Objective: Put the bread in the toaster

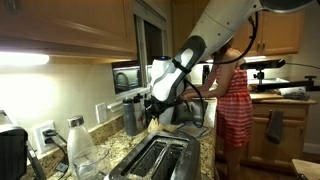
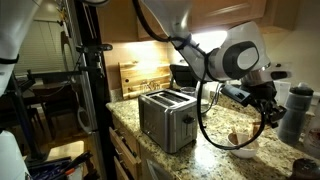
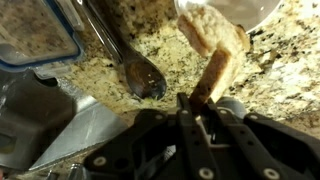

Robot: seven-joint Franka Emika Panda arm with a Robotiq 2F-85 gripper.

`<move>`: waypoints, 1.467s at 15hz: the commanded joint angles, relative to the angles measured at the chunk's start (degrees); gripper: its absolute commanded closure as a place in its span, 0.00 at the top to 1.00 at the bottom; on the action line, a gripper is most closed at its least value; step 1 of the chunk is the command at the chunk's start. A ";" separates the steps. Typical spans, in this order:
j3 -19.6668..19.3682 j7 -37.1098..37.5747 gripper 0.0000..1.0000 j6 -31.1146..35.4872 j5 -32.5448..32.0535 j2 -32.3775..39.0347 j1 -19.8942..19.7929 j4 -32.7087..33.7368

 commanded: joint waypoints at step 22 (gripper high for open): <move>9.21 -20.69 0.08 -4.26 0.92 -32.45 -6.38 -17.95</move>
